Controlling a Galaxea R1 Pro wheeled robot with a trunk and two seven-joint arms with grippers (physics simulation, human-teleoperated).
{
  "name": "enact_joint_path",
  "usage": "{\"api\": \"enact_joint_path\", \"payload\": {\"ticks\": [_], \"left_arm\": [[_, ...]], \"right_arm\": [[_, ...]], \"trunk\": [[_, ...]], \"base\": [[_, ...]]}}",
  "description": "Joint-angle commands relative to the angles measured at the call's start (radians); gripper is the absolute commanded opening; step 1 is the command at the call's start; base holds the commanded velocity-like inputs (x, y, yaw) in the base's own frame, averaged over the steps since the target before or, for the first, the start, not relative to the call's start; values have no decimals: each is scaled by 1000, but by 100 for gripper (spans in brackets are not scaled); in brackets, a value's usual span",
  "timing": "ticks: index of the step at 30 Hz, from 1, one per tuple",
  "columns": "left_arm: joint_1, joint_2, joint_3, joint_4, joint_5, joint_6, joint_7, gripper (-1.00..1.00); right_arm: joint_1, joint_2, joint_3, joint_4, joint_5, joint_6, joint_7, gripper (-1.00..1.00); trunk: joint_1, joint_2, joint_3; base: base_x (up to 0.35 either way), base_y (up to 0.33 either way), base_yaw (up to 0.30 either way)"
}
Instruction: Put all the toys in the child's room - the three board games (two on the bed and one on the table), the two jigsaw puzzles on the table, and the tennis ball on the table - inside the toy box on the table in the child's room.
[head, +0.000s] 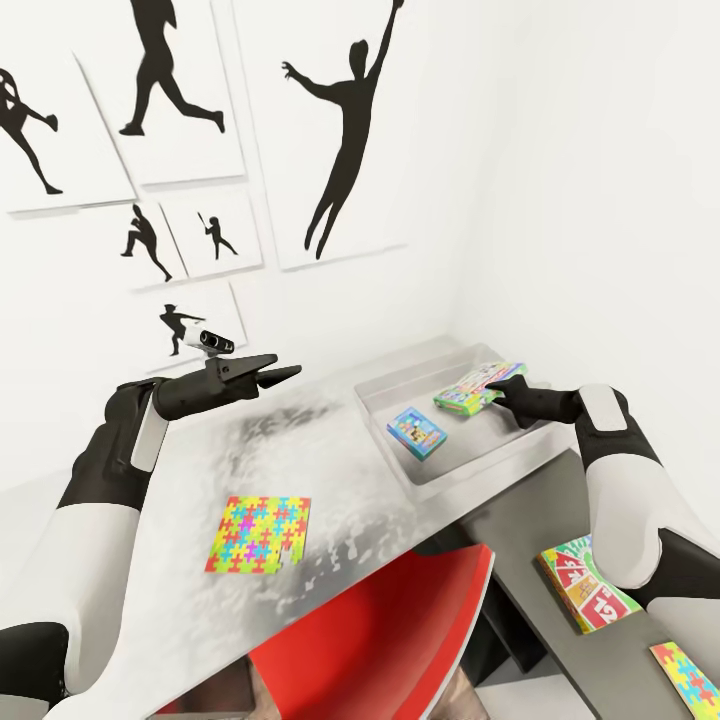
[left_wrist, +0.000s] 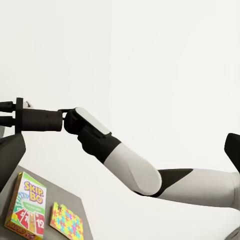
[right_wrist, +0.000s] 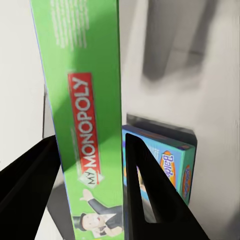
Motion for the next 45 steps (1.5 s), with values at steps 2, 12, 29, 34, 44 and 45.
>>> {"api": "enact_joint_path", "payload": {"ticks": [2,12,29,34,44,45], "left_arm": [[-1,0,0,0,1,11,-3,100],[-1,0,0,0,1,11,-4,100],[-1,0,13,0,0,11,-4,100],[-1,0,14,0,0,11,-4,100],[-1,0,14,0,0,11,-4,100],[-1,0,14,0,0,11,-4,100]], "right_arm": [[-1,0,-3,0,-12,3,-10,-100],[-2,-1,-3,-1,-12,3,-10,-100],[-3,-1,-3,-1,-12,3,-10,-100],[-3,-1,-3,-1,-21,3,-10,-100],[-19,-3,-3,-1,-26,3,-10,-100],[-21,-3,-3,-1,-26,3,-10,-100]], "trunk": [[1,-2,-5],[1,-2,-21],[1,-2,-47],[1,-2,-49],[1,-2,-50],[1,-2,-50]], "base": [[0,0,0],[0,0,0],[0,0,0],[0,0,0],[0,0,0],[0,0,0]]}}
